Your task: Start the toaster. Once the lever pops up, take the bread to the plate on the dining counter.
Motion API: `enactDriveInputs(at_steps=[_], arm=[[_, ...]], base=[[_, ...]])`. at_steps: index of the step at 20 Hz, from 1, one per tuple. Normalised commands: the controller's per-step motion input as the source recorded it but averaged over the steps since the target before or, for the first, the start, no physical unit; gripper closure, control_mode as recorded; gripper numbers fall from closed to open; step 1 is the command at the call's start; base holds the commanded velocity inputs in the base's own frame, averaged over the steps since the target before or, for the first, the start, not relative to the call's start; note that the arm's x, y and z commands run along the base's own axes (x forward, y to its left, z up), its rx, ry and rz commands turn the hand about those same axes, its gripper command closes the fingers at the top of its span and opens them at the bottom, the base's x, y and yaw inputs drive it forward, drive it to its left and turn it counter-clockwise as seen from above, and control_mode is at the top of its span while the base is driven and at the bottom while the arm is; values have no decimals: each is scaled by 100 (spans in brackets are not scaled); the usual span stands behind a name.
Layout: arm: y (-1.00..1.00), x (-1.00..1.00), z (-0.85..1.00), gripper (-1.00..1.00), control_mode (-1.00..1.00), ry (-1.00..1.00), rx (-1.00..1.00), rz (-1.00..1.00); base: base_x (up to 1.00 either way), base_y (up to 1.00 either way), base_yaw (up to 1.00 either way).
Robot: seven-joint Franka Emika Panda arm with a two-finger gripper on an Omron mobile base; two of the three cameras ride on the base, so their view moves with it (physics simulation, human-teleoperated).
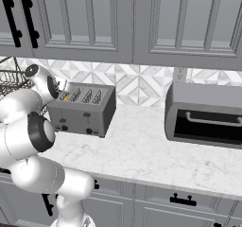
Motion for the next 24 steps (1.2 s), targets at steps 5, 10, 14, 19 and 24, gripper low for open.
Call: enactDriveInputs(at_steps=[5,10,14,19,24], arm=[[0,0,0,-100,-100,0,0,0],[0,0,0,-100,-100,0,0,0],[0,0,0,-100,-100,0,0,0],[0,0,0,-100,-100,0,0,0],[0,0,0,-100,-100,0,0,0]], base=[[0,0,0],[0,0,0],[0,0,0],[0,0,0],[0,0,0]])
